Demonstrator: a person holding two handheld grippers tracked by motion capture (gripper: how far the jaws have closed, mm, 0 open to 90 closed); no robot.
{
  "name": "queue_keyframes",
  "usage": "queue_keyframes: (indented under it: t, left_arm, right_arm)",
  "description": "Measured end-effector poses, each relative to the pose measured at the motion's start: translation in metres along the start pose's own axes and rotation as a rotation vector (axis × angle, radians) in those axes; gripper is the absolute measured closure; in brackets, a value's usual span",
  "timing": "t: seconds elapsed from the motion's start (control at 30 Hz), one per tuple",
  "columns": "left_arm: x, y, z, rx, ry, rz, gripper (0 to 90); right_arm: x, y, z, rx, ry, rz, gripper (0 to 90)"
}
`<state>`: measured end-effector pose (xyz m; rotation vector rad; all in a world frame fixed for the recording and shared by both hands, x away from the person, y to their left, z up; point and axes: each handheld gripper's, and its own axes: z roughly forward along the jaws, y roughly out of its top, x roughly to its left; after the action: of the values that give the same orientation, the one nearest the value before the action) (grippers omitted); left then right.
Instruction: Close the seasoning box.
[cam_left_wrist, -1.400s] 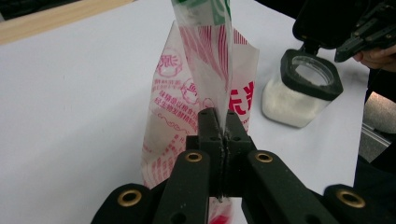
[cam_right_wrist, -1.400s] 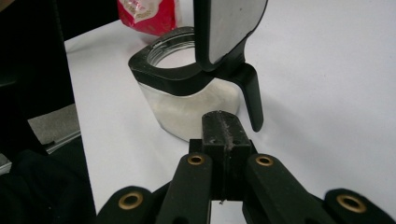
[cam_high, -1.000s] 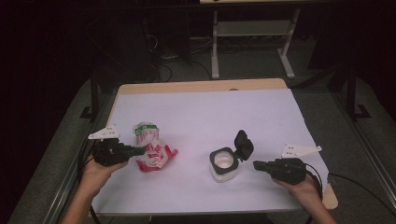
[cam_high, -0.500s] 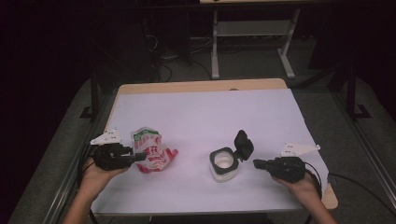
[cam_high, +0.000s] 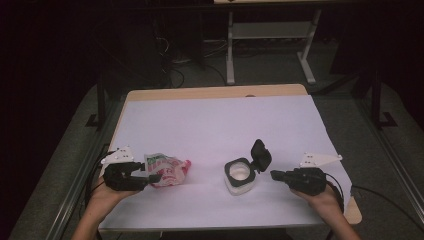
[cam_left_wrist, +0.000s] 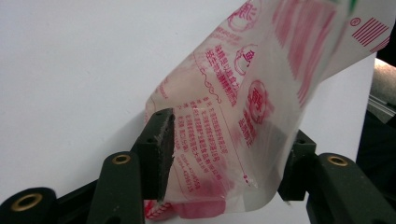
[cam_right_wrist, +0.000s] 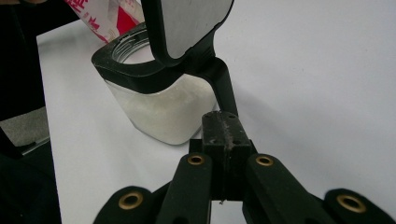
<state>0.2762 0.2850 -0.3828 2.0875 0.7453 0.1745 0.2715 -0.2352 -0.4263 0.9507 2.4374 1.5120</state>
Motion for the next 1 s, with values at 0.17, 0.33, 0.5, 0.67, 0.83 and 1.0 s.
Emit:
queue_keyframes:
  t: [0.17,0.33,0.5,0.67,0.83,1.0]
  left_arm:
    - [-0.006,-0.004,0.001,0.005,-0.006,0.014,41.2]
    - [-0.013,-0.010,0.004,0.007,-0.022,0.030,33.6]
    - [-0.016,-0.018,0.002,-0.003,-0.058,0.031,27.0]
    - [-0.017,-0.025,-0.003,-0.008,-0.047,0.031,23.9]
    - [-0.013,-0.032,-0.010,-0.026,-0.023,0.006,23.9]
    - [-0.008,-0.040,-0.016,-0.037,0.002,-0.006,23.8]
  right_arm:
    - [0.000,0.000,0.000,0.001,-0.001,0.001,90.0]
    - [0.000,0.000,0.000,-0.002,-0.002,0.002,90.0]
    - [0.000,0.000,0.000,-0.001,-0.003,0.003,90.0]
    - [-0.001,0.000,0.001,-0.001,-0.004,0.002,90.0]
    - [-0.001,0.000,0.002,0.001,-0.006,0.007,90.0]
    - [-0.002,0.000,0.003,0.002,-0.007,0.008,90.0]
